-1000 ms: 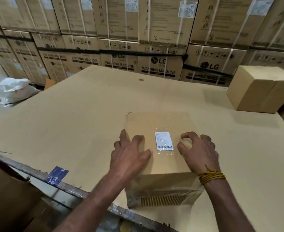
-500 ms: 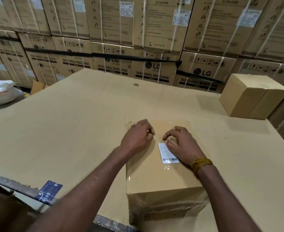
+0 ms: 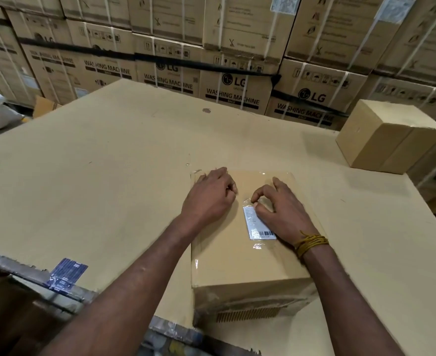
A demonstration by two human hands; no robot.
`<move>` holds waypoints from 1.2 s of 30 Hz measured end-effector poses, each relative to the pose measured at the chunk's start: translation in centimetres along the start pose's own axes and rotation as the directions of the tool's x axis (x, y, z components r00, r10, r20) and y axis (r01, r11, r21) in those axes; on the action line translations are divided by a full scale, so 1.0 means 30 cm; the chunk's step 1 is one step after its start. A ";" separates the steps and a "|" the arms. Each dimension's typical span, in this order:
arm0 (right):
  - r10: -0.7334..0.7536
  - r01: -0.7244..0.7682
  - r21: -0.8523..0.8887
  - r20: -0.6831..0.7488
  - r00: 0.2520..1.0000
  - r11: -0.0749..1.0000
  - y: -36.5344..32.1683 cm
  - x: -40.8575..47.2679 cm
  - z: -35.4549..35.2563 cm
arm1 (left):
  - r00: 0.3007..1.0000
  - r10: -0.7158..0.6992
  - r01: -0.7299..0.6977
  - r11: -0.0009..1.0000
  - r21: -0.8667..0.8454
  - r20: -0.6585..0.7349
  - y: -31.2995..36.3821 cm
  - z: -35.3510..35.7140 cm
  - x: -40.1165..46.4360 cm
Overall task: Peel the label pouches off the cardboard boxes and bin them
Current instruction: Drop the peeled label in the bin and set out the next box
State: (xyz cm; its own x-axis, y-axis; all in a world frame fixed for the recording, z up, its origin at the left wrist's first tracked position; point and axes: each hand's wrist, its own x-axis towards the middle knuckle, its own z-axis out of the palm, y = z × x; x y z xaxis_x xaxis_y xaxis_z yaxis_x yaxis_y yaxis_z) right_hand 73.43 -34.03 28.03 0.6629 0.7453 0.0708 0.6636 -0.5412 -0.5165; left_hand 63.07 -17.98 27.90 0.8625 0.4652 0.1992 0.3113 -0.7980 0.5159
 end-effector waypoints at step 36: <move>0.026 -0.024 -0.043 0.031 0.999 0.999 -0.016 -0.017 -0.012 | 0.998 0.053 -0.052 0.999 0.010 -0.034 -0.030 0.032 0.021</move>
State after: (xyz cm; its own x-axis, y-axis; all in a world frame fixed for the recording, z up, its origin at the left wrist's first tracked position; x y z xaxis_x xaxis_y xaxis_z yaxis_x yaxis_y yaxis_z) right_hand 72.89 -34.29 28.55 0.6689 0.7427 0.0313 0.6616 -0.5755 -0.4807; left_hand 63.72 -17.33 26.75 0.8636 0.4353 0.2542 0.2698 -0.8251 0.4965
